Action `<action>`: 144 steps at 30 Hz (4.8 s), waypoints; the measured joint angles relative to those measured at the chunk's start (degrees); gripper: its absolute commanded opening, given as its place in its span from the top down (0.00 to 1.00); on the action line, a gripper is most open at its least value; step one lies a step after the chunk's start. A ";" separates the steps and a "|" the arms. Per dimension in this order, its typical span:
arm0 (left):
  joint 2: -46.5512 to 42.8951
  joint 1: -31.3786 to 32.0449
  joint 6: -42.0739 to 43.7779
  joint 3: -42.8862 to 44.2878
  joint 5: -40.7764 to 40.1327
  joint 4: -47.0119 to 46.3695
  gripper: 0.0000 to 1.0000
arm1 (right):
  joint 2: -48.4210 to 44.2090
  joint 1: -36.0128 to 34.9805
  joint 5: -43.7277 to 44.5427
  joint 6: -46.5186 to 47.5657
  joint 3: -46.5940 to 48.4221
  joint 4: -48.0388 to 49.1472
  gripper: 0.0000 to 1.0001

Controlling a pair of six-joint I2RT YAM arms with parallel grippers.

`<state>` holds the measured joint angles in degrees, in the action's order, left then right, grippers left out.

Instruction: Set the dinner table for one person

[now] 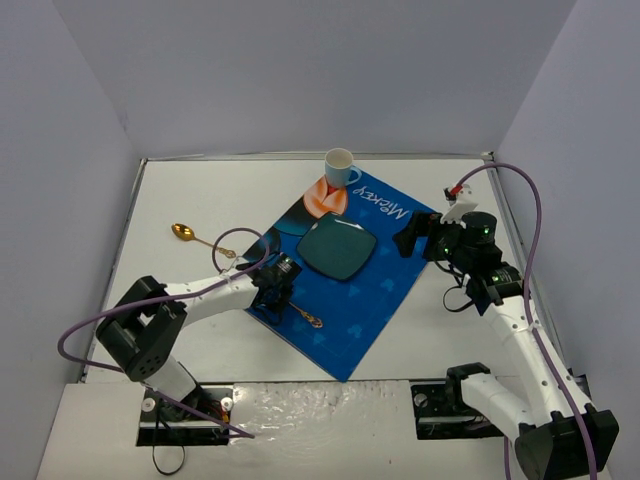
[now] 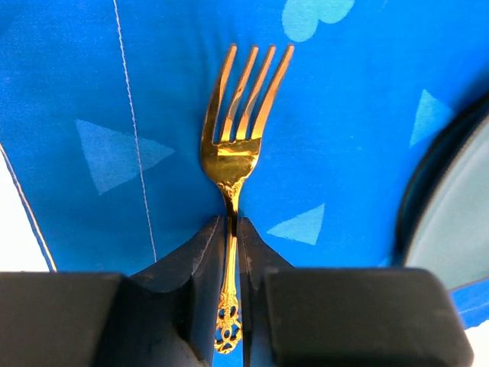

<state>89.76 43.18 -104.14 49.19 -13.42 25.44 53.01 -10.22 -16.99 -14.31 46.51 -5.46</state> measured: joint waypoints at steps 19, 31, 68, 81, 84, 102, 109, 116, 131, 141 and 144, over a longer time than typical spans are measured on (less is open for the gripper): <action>-11.28 -6.72 15.72 6.78 -0.62 4.18 0.22 | 0.16 0.00 -0.78 0.87 1.02 -0.38 0.00; -18.20 -46.83 52.36 -0.09 12.32 -7.85 0.21 | 2.32 0.00 -4.51 2.61 2.72 -0.36 0.00; 22.60 -66.75 77.98 18.09 42.96 -33.23 0.59 | 3.04 -0.02 -7.91 5.38 3.85 -0.47 0.00; 23.86 -64.57 79.78 18.73 44.70 -32.97 0.85 | 4.15 -0.02 -7.89 5.42 4.29 -0.52 0.00; 23.86 -64.54 80.18 18.73 44.87 -32.88 0.93 | 4.15 -0.02 -7.89 5.42 4.29 -0.52 0.00; 2.32 -61.02 80.18 14.77 42.76 -32.92 1.00 | 12.64 -12.98 -7.01 7.70 13.28 -1.65 0.02; -12.66 -47.19 80.51 12.52 38.10 -29.47 1.00 | 19.33 -20.97 -4.74 10.50 19.66 -2.87 0.10; -19.71 -34.44 78.86 10.54 31.61 -24.35 1.00 | 26.71 -28.95 -3.05 13.64 24.98 -4.53 0.26; -26.83 -20.13 76.81 8.16 23.02 -24.42 1.00 | 36.64 -35.77 -0.19 16.78 34.25 -5.49 0.63; -26.83 -17.38 76.85 7.55 21.88 -26.40 1.00 | 37.77 -36.37 0.11 17.47 36.29 -5.48 0.64; -26.83 -17.09 76.83 7.54 21.87 -27.05 1.00 | 38.11 -36.59 0.11 17.49 36.31 -5.48 0.66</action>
<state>62.94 26.08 -27.30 56.73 8.45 -1.61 91.12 -46.81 -16.88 3.18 82.82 -10.94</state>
